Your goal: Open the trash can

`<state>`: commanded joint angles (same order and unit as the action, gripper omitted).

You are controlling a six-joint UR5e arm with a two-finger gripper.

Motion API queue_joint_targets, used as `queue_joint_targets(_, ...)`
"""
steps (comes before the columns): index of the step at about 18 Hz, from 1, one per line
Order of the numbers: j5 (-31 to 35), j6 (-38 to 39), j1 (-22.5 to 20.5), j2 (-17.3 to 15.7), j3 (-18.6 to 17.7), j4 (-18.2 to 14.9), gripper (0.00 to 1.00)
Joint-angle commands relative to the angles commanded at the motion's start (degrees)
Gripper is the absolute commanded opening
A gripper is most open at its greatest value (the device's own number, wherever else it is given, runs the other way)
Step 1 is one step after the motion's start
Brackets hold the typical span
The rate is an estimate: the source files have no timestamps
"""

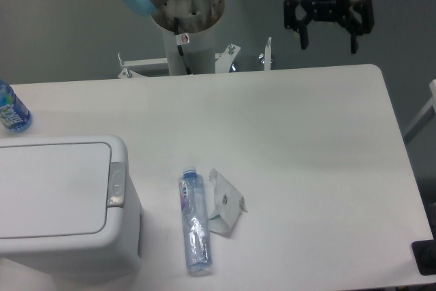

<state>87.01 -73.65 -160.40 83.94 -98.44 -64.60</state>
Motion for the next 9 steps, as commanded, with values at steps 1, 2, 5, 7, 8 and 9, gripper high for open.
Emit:
queue_joint_targets(1,-0.1,0.0,0.0,0.0,0.0,-0.1,1.00)
queue_joint_targets(2,0.0,0.0,0.0,0.0,-0.1,0.0,1.00)
queue_joint_targets(5,-0.4,3.7,0.3,0.4,0.5,-0.1,1.00)
queue_joint_targets(7,-3.0,12.4,2.1,1.8,2.9,-0.1,1.00)
queue_joint_targets(8,-4.4,18.5,3.4,2.8,4.0,-0.1,1.00)
queue_joint_targets(9,-5.4,24.4,4.9,3.8,5.1,0.0,1.00)
